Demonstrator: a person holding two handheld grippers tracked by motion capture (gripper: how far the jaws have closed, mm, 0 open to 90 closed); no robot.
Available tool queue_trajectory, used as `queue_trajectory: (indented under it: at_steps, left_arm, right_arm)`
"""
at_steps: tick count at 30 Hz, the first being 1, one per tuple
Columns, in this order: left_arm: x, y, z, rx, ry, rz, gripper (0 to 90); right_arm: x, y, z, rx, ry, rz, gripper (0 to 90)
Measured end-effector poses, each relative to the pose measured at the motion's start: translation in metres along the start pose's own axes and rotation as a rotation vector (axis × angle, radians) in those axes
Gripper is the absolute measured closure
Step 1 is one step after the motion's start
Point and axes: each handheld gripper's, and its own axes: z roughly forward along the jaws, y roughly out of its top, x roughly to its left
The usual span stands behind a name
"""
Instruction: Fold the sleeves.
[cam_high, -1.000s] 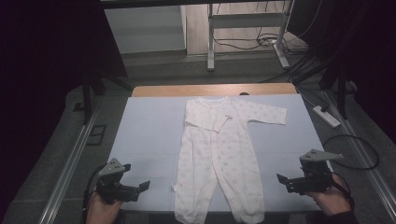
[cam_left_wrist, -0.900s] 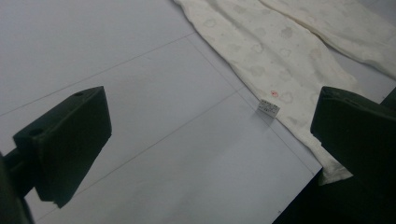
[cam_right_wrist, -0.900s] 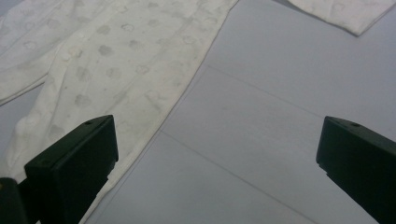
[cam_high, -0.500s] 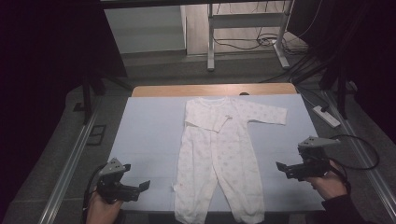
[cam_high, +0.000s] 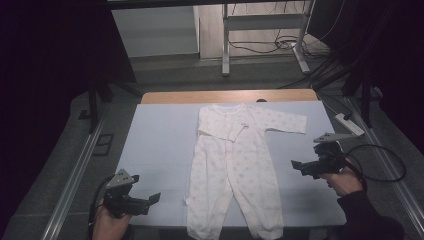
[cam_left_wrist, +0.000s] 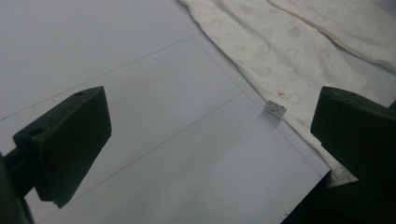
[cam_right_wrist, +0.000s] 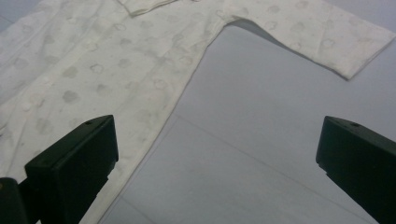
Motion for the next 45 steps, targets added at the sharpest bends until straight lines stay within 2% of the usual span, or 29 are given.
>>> queue_trajectory:
  at_steps: [3, 5, 8, 11, 15, 19, 24, 29, 45]
  left_arm:
    - [0.000, 0.000, 0.000, 0.004, -0.001, 0.002, 0.0]
    - [0.000, 0.000, 0.000, 0.006, -0.003, 0.004, 0.0]
    - [0.000, 0.000, 0.000, 0.006, -0.004, 0.005, 0.0]
    - [0.000, 0.000, 0.000, 0.001, -0.008, 0.000, 0.0]
    - [0.000, 0.000, 0.000, 0.001, -0.011, -0.001, 0.0]
    - [0.001, 0.000, 0.000, 0.000, -0.015, -0.002, 0.0]
    - [0.001, -0.001, 0.000, -0.001, -0.019, -0.004, 0.0]
    - [0.002, -0.001, 0.000, -0.002, -0.021, -0.004, 0.0]
    - [0.002, -0.001, 0.000, -0.004, -0.026, -0.007, 0.0]
  right_arm:
    - [-0.006, 0.004, 0.007, -0.002, 0.001, 0.008, 0.0]
    - [-0.014, 0.009, 0.014, 0.006, 0.033, 0.020, 0.0]
    - [-0.018, 0.011, 0.019, 0.014, 0.031, 0.024, 0.0]
    - [-0.024, 0.017, 0.025, 0.020, 0.014, 0.032, 0.0]
    - [-0.030, 0.021, 0.031, 0.003, -0.018, 0.043, 0.0]
    - [-0.036, 0.027, 0.040, 0.002, -0.024, 0.045, 0.0]
    - [-0.042, 0.031, 0.050, 0.016, -0.037, 0.047, 0.0]
    - [-0.055, 0.036, 0.063, 0.027, -0.060, 0.079, 0.0]
    - [-0.086, 0.052, 0.094, 0.076, -0.127, 0.131, 0.0]
